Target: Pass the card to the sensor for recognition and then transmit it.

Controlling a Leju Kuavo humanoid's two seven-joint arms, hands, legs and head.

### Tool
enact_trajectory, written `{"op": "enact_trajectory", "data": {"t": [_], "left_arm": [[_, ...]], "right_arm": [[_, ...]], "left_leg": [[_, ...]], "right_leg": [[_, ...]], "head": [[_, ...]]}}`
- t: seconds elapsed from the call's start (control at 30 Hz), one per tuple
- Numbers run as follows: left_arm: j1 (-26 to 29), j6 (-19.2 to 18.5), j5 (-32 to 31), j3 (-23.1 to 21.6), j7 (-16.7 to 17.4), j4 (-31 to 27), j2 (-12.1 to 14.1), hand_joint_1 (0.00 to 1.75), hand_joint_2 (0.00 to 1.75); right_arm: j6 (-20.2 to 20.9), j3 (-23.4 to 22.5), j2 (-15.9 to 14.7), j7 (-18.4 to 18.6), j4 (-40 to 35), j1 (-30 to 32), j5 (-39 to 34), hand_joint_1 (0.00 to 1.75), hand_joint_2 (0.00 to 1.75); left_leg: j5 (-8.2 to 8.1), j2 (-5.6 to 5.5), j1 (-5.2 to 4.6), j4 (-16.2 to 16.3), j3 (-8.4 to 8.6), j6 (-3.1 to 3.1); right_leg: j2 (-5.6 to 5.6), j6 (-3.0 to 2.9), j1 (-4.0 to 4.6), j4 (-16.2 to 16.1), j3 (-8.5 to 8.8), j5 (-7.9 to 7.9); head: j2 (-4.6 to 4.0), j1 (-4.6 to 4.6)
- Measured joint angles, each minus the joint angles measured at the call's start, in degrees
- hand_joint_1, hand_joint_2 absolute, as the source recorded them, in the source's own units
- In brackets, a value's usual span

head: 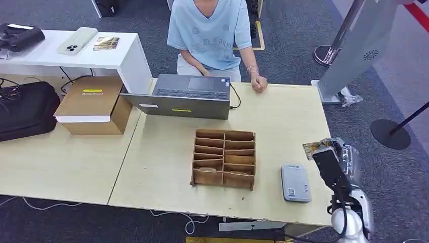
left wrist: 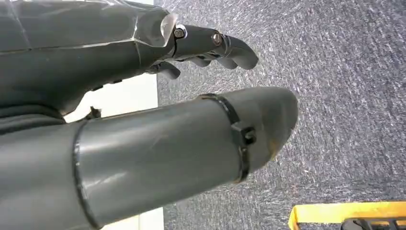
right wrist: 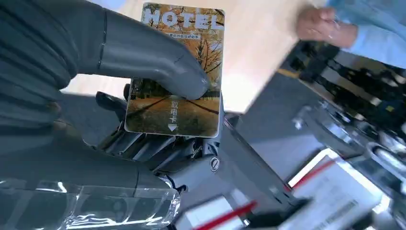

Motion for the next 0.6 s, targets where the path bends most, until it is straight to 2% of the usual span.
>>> {"op": "enact_trajectory", "data": {"t": [0.1,0.3,0.37,0.6], "left_arm": [[-0.1,0.0,-0.3,0.1,-0.3,0.0,0.0,0.0,0.0],[-0.3,0.0,-1.0,0.2,-1.0,0.0,-0.1,0.0,0.0],[-0.4,0.0,-1.2,0.2,-1.0,0.0,-0.1,0.0,0.0],[-0.4,0.1,-1.7,0.2,-1.3,0.0,-0.2,0.0,0.0]], "right_arm": [[-2.5,2.2,0.0,-1.9,-1.6,-1.6,3.7,1.75,1.75],[-9.3,7.8,-1.6,-2.0,-1.7,-6.3,14.3,1.75,1.75],[-9.9,10.0,-2.4,-1.4,-1.0,-8.6,16.5,1.75,1.75],[-9.9,15.9,-3.4,-0.4,4.3,-17.9,17.1,1.75,1.75]], "left_leg": [[0.02,0.04,0.0,0.0,0.04,-0.03],[0.06,0.04,0.0,0.0,0.04,-0.02],[0.06,0.05,0.0,0.0,0.05,-0.02],[0.1,0.02,0.01,0.0,0.03,-0.08]], "right_leg": [[0.1,-0.02,0.0,0.0,0.0,0.01],[0.1,-0.02,0.0,0.0,0.02,0.04],[0.11,-0.02,0.0,0.0,0.02,0.05],[0.07,-0.02,0.0,0.1,0.04,0.07]], "head": [[0.0,-0.02],[0.0,-0.02],[0.0,-0.02],[0.0,-0.02]]}}
